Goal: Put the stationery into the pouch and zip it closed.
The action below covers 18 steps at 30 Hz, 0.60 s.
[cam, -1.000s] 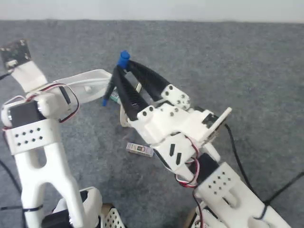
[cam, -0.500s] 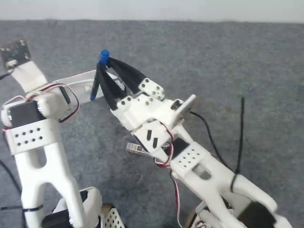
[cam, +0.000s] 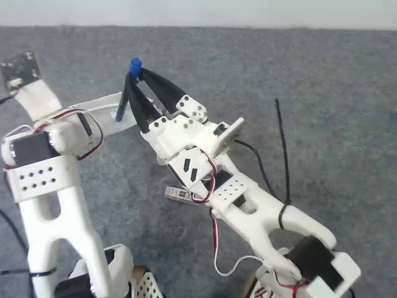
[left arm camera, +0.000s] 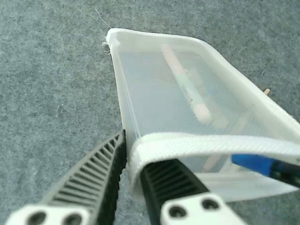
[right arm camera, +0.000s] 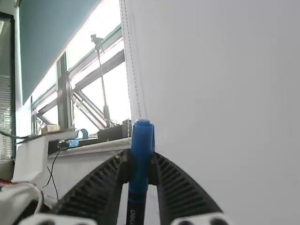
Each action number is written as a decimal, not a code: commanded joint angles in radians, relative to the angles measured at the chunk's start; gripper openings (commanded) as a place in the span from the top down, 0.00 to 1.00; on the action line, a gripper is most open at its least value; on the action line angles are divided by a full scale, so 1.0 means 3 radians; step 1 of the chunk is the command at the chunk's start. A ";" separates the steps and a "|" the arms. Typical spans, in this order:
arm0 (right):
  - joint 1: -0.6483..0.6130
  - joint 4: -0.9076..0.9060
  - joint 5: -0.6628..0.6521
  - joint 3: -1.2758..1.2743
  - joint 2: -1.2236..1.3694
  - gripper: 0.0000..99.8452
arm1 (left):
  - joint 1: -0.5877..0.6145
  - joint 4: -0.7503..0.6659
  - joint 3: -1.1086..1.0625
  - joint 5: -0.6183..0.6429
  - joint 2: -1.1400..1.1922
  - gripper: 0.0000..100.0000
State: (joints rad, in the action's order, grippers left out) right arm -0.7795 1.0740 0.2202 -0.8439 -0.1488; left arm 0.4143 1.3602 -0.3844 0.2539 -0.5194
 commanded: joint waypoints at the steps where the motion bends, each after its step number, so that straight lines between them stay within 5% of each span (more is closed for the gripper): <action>1: 0.0033 0.0069 0.0000 0.0194 0.0054 0.99 | 0.0005 -0.0113 0.0033 0.0036 -0.0031 0.99; 18: -0.0412 0.0043 -0.0783 -0.0568 -0.0315 0.99 | 0.0005 -0.0118 0.0033 0.0031 -0.0031 0.99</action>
State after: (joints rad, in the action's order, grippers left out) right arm -0.8838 1.0756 0.0130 -1.0111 -0.1688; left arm 0.4143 1.3602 -0.3844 0.2539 -0.5194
